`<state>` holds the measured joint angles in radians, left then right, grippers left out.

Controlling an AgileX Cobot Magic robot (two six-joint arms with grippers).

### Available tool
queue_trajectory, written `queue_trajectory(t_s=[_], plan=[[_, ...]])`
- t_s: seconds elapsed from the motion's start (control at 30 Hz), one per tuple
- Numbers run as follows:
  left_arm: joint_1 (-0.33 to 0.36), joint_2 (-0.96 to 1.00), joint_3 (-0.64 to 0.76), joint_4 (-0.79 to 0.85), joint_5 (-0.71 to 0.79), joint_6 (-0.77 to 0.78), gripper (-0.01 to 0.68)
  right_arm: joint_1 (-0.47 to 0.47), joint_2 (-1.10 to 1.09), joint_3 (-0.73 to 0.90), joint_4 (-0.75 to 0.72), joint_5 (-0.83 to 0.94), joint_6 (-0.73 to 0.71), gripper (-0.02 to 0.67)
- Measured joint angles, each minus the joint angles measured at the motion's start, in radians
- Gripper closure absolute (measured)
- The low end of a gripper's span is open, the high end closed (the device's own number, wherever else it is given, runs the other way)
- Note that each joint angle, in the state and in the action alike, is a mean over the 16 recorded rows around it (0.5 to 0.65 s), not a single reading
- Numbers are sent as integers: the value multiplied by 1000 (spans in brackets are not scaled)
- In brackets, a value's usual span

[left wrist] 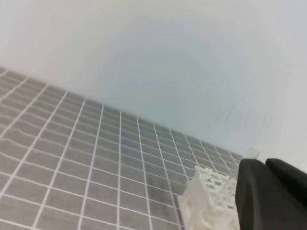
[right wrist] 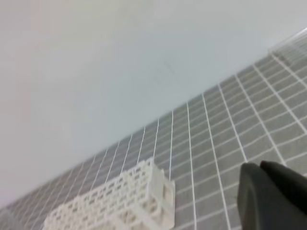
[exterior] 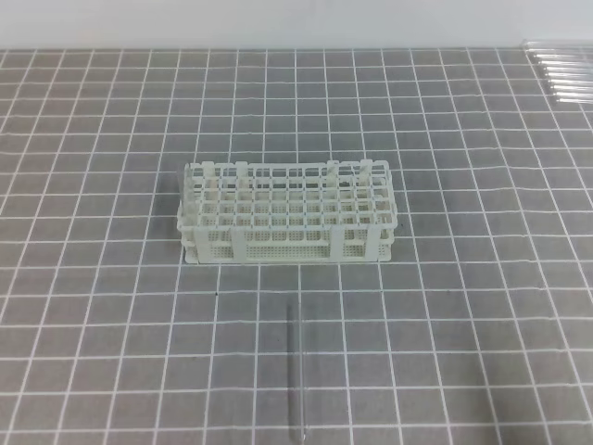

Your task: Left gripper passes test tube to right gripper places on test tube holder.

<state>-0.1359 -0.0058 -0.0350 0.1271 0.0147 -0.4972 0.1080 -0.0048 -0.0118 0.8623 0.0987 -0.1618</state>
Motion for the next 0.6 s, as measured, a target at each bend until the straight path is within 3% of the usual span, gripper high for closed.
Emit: queue_trajectory(t_s=[0.33,0.6], plan=[[-3,193,-222,-36,210,-40,674,0,79,-102,-42,165,-35,662],[-28,512,-462,-250,447,202,674,0,275,-249,-175,360,-36,662]])
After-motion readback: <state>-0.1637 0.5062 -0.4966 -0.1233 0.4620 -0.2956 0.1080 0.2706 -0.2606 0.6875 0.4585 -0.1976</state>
